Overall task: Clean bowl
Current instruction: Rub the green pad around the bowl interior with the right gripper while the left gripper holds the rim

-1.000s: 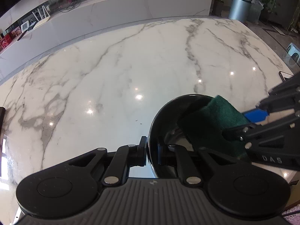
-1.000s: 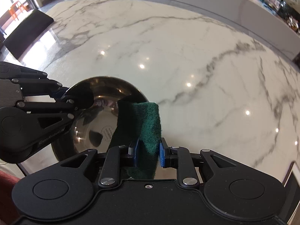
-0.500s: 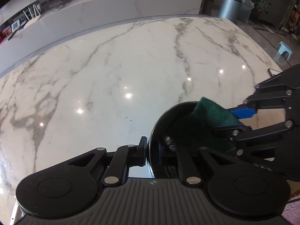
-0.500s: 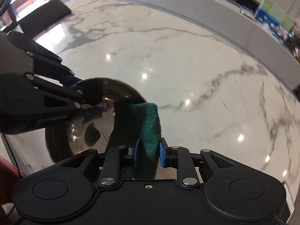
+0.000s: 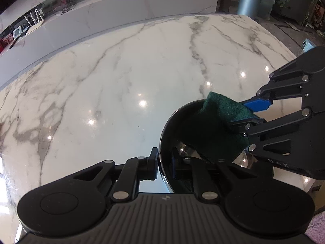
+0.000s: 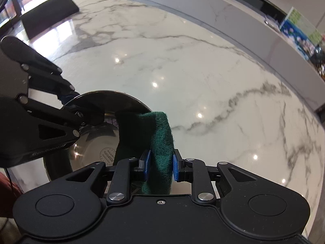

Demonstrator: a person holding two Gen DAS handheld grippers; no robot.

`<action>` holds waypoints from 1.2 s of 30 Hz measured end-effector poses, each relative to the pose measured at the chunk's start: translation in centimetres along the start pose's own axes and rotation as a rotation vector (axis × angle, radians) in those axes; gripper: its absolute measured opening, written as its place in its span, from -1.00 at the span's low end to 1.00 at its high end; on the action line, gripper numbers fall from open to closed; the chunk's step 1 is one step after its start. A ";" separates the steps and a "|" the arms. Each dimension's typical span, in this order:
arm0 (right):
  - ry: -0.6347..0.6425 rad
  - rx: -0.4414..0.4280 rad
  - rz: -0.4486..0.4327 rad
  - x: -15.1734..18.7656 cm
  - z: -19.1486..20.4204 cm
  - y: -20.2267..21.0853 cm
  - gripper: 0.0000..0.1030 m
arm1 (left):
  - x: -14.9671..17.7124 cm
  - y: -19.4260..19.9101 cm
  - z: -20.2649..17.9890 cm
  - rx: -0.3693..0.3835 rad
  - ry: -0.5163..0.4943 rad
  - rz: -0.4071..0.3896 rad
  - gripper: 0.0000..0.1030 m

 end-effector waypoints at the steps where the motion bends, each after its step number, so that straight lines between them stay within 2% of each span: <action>1: -0.019 -0.003 0.005 0.1 -0.1 0.0 -0.62 | 0.0 0.0 0.0 -0.002 -0.002 0.000 -0.81; 13: -0.244 0.008 0.048 3.1 0.5 1.7 -0.61 | 0.1 0.0 -0.1 -0.012 0.002 0.011 -0.78; 18: -0.255 0.018 0.036 3.2 0.5 1.7 -0.61 | 0.3 0.1 0.0 -0.002 0.010 0.010 -0.79; 24: -0.082 0.003 -0.054 2.3 0.6 1.2 -0.62 | 0.2 0.2 0.5 0.044 0.044 0.006 -0.76; 28: 0.020 0.012 -0.100 1.2 0.3 0.6 -0.62 | 0.3 0.0 0.6 0.048 0.050 0.016 -0.75; 31: 0.041 0.024 -0.106 0.5 -0.1 0.3 -0.62 | 0.5 -0.5 0.5 0.062 0.053 0.037 -0.75; 36: 0.052 0.034 -0.101 0.1 -0.1 0.1 -0.62 | 0.6 -0.6 0.4 0.042 0.043 0.036 -0.77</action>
Point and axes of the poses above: each gripper's, at about its wrist camera, not at the fingertips, and y roughly against the way its jaws point, z to its left, x to its underside, the point moved 10 cm from there along -y, roughly the way its jaws point, and after that the axes turned 2 degrees about -y, right-handed, at the moved point
